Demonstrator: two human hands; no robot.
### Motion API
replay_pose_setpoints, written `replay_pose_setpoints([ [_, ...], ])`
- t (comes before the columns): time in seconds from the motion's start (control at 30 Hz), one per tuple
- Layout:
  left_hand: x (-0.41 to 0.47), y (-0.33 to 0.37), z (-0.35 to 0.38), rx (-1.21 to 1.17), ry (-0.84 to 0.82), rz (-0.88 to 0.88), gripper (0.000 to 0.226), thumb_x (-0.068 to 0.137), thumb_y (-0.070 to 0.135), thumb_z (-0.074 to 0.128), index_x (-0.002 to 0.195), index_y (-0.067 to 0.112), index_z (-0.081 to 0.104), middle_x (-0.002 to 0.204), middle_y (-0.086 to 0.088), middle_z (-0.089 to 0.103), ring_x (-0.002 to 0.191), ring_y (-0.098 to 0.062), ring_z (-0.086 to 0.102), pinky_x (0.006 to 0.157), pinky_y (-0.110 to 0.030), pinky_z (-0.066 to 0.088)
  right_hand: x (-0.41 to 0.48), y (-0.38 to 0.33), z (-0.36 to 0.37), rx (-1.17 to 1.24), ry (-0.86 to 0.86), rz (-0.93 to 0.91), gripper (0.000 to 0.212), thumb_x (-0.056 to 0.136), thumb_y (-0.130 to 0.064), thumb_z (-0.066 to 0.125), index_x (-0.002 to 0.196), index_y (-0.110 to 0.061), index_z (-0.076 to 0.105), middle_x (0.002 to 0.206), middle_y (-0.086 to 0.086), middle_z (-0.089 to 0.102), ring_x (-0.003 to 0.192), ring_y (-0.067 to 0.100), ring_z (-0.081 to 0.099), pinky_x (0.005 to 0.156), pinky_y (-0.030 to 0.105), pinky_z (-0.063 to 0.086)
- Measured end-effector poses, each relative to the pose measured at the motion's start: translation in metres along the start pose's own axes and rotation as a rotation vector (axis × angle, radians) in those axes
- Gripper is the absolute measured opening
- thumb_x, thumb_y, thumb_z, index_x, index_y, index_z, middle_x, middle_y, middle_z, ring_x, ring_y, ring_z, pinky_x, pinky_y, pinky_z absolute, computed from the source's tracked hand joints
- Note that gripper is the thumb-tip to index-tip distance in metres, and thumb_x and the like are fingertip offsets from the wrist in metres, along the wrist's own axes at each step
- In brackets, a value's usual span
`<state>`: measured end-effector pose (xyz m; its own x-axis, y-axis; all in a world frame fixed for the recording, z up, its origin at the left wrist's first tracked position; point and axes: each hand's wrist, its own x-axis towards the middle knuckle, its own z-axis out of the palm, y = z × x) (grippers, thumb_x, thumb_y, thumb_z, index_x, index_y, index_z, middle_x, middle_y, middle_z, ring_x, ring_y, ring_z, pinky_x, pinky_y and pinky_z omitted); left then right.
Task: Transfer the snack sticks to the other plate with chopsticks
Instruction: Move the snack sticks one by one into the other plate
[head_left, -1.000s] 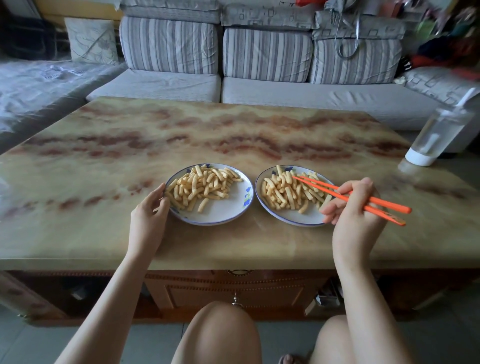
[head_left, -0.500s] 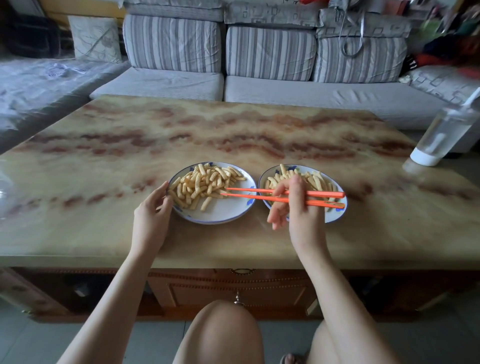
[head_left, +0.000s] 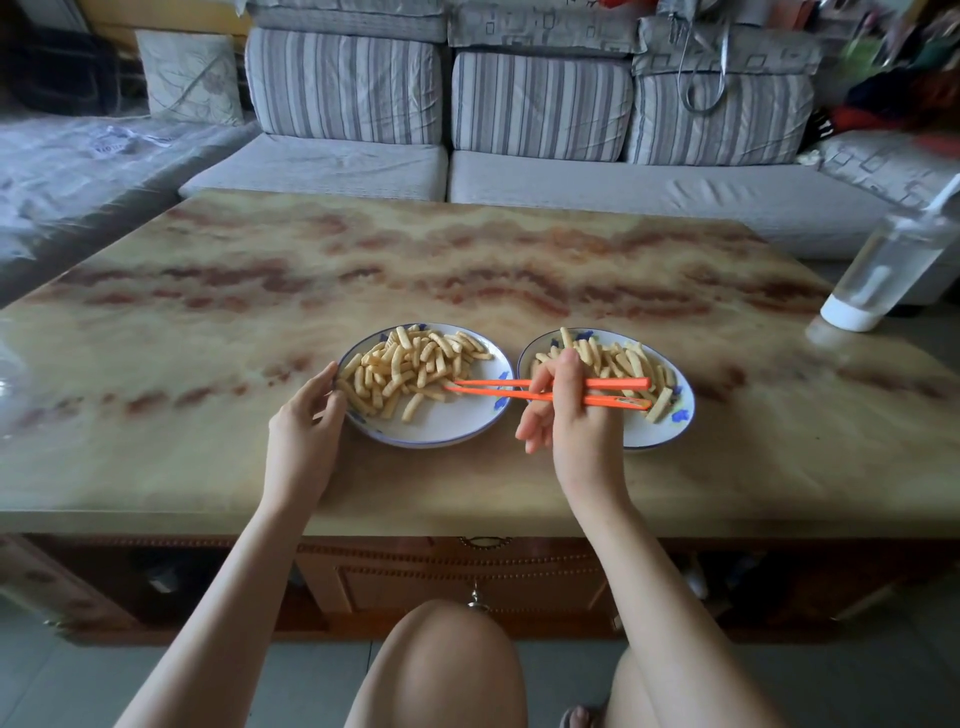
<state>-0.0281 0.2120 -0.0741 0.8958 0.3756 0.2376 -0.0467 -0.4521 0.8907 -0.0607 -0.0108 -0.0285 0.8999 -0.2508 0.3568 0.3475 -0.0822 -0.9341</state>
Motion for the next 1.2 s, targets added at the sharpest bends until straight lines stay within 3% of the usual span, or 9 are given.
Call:
replay_pose_setpoints([
  [0.2, 0.0, 0.0, 0.0, -0.006, -0.004, -0.002, 0.039, 0.094, 0.014, 0.051, 0.132, 0.016, 0.056, 0.125, 0.002, 0.061, 0.104, 0.002, 0.049, 0.086, -0.013, 0.033, -0.001, -0.01, -0.014, 0.071, 0.105, -0.025, 0.047, 0.105, -0.025, 0.028, 0.071, -0.002, 0.05, 0.048, 0.025, 0.05, 0.034, 0.018, 0.047, 0.036, 0.019, 0.034],
  [0.33, 0.0, 0.001, 0.0, 0.0, -0.003, -0.001, 0.039, 0.093, 0.015, 0.052, 0.132, 0.017, 0.056, 0.124, 0.001, 0.062, 0.103, 0.002, 0.05, 0.085, -0.012, 0.033, 0.002, -0.014, -0.031, 0.099, 0.221, -0.044, 0.045, 0.106, -0.026, 0.026, 0.07, -0.008, 0.047, 0.039, 0.005, 0.05, 0.033, 0.019, 0.045, 0.039, 0.025, 0.035],
  [0.47, 0.0, 0.001, 0.0, 0.002, -0.006, 0.0, 0.039, 0.093, 0.015, 0.051, 0.132, 0.017, 0.056, 0.123, 0.001, 0.062, 0.101, 0.002, 0.05, 0.084, -0.013, 0.034, 0.005, -0.019, -0.048, 0.103, 0.396, -0.081, 0.041, 0.105, -0.024, 0.029, 0.069, -0.011, 0.045, 0.039, 0.002, 0.046, 0.034, 0.016, 0.046, 0.037, 0.022, 0.035],
  [0.57, -0.001, 0.001, 0.0, 0.008, -0.006, 0.007, 0.039, 0.094, 0.015, 0.051, 0.132, 0.017, 0.056, 0.125, 0.001, 0.061, 0.102, 0.002, 0.049, 0.085, -0.013, 0.033, 0.006, -0.02, -0.059, 0.081, 0.485, -0.111, 0.04, 0.105, -0.025, 0.03, 0.07, -0.011, 0.045, 0.041, 0.005, 0.049, 0.033, 0.016, 0.046, 0.037, 0.021, 0.034],
  [0.6, -0.001, 0.001, 0.0, 0.009, -0.006, 0.009, 0.039, 0.094, 0.015, 0.051, 0.132, 0.017, 0.056, 0.125, 0.0, 0.061, 0.103, 0.002, 0.049, 0.085, -0.013, 0.033, 0.007, -0.019, -0.062, 0.08, 0.5, -0.121, 0.04, 0.104, -0.027, 0.03, 0.071, -0.011, 0.045, 0.047, 0.015, 0.051, 0.034, 0.016, 0.046, 0.037, 0.02, 0.034],
  [0.7, -0.001, 0.001, 0.0, 0.004, -0.007, 0.006, 0.039, 0.094, 0.015, 0.051, 0.132, 0.016, 0.056, 0.124, -0.001, 0.062, 0.102, 0.001, 0.05, 0.086, -0.015, 0.034, 0.008, -0.018, -0.067, 0.066, 0.519, -0.136, 0.039, 0.1, -0.032, 0.031, 0.075, -0.006, 0.045, 0.062, 0.036, 0.05, 0.036, 0.02, 0.046, 0.038, 0.02, 0.035],
  [0.87, -0.001, 0.002, 0.0, 0.006, -0.004, 0.012, 0.039, 0.094, 0.014, 0.051, 0.132, 0.015, 0.056, 0.126, 0.0, 0.061, 0.105, 0.002, 0.048, 0.086, -0.011, 0.033, 0.009, -0.015, -0.068, 0.044, 0.509, -0.101, 0.04, 0.103, -0.029, 0.031, 0.072, -0.009, 0.046, 0.043, 0.009, 0.052, 0.033, 0.018, 0.045, 0.038, 0.021, 0.036],
  [0.93, -0.001, 0.001, 0.0, 0.004, -0.003, 0.011, 0.039, 0.094, 0.014, 0.051, 0.132, 0.015, 0.056, 0.127, 0.0, 0.061, 0.105, 0.002, 0.048, 0.086, -0.01, 0.032, 0.009, -0.013, -0.069, 0.02, 0.506, -0.089, 0.041, 0.104, -0.027, 0.031, 0.071, -0.01, 0.046, 0.041, 0.005, 0.052, 0.033, 0.017, 0.045, 0.038, 0.02, 0.036],
  [1.2, 0.0, 0.0, 0.0, 0.005, -0.007, 0.017, 0.039, 0.094, 0.014, 0.051, 0.132, 0.016, 0.056, 0.127, 0.001, 0.061, 0.104, 0.003, 0.048, 0.085, -0.009, 0.032, 0.004, -0.013, -0.073, -0.012, 0.528, -0.092, 0.04, 0.103, -0.025, 0.032, 0.074, -0.002, 0.048, 0.054, 0.028, 0.05, 0.033, 0.019, 0.046, 0.037, 0.017, 0.033],
])
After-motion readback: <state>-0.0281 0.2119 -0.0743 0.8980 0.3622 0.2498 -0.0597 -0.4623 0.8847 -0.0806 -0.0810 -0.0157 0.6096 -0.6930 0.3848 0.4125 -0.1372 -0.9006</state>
